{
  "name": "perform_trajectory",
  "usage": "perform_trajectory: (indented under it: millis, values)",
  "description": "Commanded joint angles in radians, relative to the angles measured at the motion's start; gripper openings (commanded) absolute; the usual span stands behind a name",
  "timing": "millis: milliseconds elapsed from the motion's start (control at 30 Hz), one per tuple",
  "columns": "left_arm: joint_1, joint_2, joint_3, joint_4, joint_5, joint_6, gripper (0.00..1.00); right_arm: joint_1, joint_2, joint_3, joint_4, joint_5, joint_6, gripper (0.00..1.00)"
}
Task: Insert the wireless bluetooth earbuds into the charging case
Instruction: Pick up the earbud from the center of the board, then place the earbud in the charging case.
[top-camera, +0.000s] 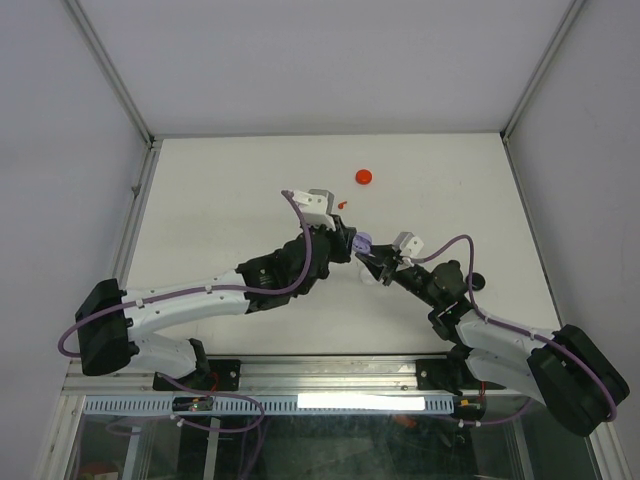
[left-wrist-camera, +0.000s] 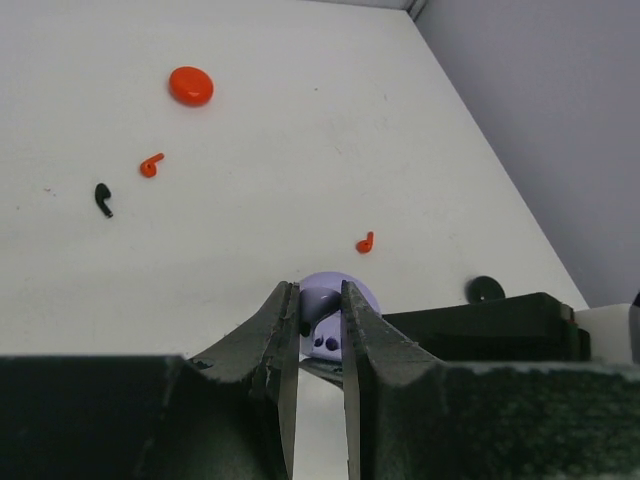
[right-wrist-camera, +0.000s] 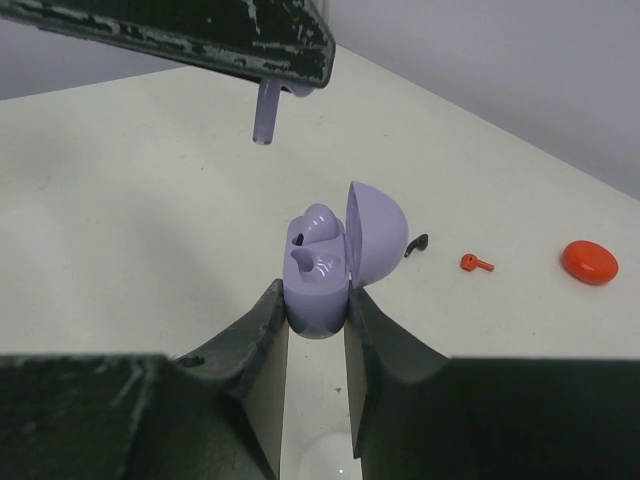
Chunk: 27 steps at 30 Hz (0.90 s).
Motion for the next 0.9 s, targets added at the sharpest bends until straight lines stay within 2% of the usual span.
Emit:
perform_trajectory:
  millis: [0, 300, 867]
  values:
    - [-0.025, 0.007, -0.013, 0.201, 0.007, 0.046, 0.07, -0.004, -0.015, 0.029, 0.06, 0.024, 0.006, 0.11]
    - [-0.042, 0.056, -0.055, 0.325, 0.036, 0.082, 0.06, -0.003, -0.014, 0.028, 0.064, 0.021, 0.011, 0.11]
    - [-0.056, 0.12, -0.094, 0.375, 0.031, 0.12, 0.06, -0.004, -0.025, 0.023, 0.069, 0.026, 0.013, 0.1]
